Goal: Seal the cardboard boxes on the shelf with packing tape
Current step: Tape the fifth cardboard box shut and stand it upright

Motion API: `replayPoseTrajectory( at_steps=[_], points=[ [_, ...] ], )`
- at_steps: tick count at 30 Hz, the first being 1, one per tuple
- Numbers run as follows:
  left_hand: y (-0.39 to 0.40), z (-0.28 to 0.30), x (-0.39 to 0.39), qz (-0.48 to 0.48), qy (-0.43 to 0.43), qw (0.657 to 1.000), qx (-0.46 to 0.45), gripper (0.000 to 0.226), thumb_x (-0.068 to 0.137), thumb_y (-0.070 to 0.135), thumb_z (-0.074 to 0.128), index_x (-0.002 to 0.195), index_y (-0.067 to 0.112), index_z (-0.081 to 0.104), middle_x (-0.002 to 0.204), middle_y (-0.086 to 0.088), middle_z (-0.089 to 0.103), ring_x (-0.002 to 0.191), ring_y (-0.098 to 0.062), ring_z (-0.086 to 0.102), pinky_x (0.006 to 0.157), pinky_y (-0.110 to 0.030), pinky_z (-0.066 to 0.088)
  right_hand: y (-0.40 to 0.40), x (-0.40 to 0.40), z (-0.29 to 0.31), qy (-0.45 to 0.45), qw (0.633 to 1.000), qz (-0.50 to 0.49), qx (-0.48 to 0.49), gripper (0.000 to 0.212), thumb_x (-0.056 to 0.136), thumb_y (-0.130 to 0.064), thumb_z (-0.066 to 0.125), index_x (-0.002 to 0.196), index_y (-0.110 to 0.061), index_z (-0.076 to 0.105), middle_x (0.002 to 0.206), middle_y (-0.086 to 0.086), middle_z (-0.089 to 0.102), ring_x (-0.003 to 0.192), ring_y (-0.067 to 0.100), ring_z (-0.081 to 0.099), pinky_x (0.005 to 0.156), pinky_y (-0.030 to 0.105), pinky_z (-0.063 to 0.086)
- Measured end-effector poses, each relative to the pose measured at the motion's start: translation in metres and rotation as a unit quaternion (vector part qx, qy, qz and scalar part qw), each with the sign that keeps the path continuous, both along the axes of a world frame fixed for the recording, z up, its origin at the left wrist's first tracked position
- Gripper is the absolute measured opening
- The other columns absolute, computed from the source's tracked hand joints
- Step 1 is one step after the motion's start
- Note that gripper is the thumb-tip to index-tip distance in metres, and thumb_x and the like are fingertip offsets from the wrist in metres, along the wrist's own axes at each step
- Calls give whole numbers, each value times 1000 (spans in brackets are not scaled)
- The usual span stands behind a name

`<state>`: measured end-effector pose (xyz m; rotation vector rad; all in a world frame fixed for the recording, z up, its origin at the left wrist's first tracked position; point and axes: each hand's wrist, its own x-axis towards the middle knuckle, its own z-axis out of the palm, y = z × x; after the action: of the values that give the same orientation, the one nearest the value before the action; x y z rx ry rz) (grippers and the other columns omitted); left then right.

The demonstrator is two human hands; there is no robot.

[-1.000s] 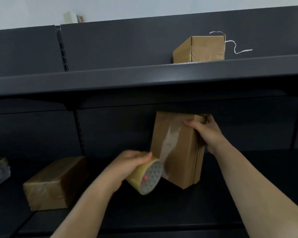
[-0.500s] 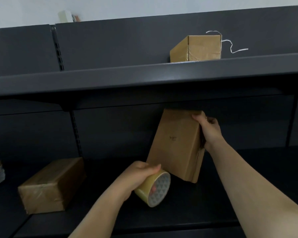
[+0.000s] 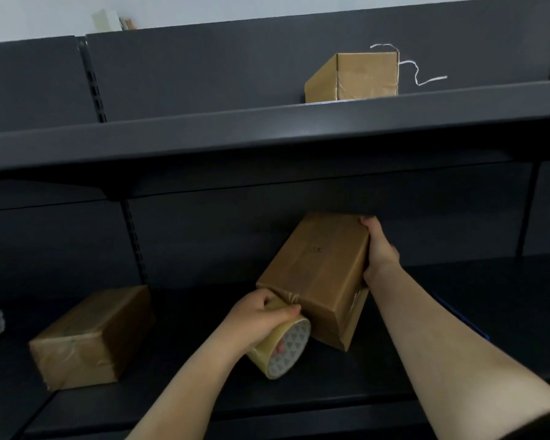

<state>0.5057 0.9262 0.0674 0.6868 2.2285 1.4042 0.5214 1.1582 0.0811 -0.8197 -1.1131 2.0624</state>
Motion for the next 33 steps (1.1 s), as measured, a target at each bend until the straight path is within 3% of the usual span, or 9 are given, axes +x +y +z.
replayPoseTrajectory(
  at_steps=[6,9,14,17,19,23,27,29,33],
  points=[
    [4,-3,-5,12,57,998,-4,28,81,43,65,96,20,61,57,2,71,61,-13,71,68,-24,54,9,-4,-7,-48,998,35,6,107,53,-62,72,141,-16,33,125,11,51,108,33,50,95,50,41],
    [3,1,-13,25,78,996,-27,27,80,46,65,93,22,63,59,-1,72,64,-11,70,71,-27,53,15,7,-13,-178,957,-14,228,78,77,-52,61,141,-18,33,138,14,41,121,35,43,103,53,36],
    [-15,14,-35,-35,80,992,-94,32,73,47,72,95,25,65,70,-3,75,69,-11,70,64,-28,54,-16,55,-16,-120,589,-93,794,39,91,-32,46,127,-19,51,135,9,52,131,27,40,111,56,11],
    [-28,16,-48,-81,65,988,-110,35,71,47,74,98,25,67,84,-7,76,71,-13,71,72,-35,57,-55,77,-29,-100,379,3,920,50,86,-51,43,122,-19,58,124,7,61,122,28,52,108,58,22],
    [-33,16,-54,-104,62,986,-113,37,71,47,74,100,24,68,90,-8,75,72,-14,71,82,-44,56,-76,81,-37,-137,324,37,935,73,73,-69,47,127,-20,54,127,11,58,121,34,51,104,62,29],
    [-37,15,-57,-118,60,987,-89,40,70,52,70,100,27,68,76,1,75,66,-10,70,68,-34,59,-93,71,-36,-201,334,19,921,90,60,-75,58,129,-18,53,120,14,61,108,34,58,96,55,41],
    [-32,10,-58,-33,110,993,7,25,79,45,67,93,25,71,54,1,68,54,-8,65,52,-14,50,-87,62,-22,-263,446,82,852,87,73,-79,29,141,-24,34,133,5,49,113,26,47,96,43,35],
    [-29,10,-58,-16,112,993,21,22,80,42,67,91,24,72,50,1,65,50,-7,63,49,-12,47,-82,57,-22,-277,437,101,850,91,71,-83,18,145,-31,24,144,-1,40,118,24,39,98,44,30],
    [-28,17,-56,-34,81,996,-8,26,82,41,65,100,22,69,63,2,71,57,-8,67,46,-16,50,-78,42,0,-277,523,141,794,100,62,-90,-2,128,-36,51,127,-5,57,119,24,44,95,45,38]
  ],
)
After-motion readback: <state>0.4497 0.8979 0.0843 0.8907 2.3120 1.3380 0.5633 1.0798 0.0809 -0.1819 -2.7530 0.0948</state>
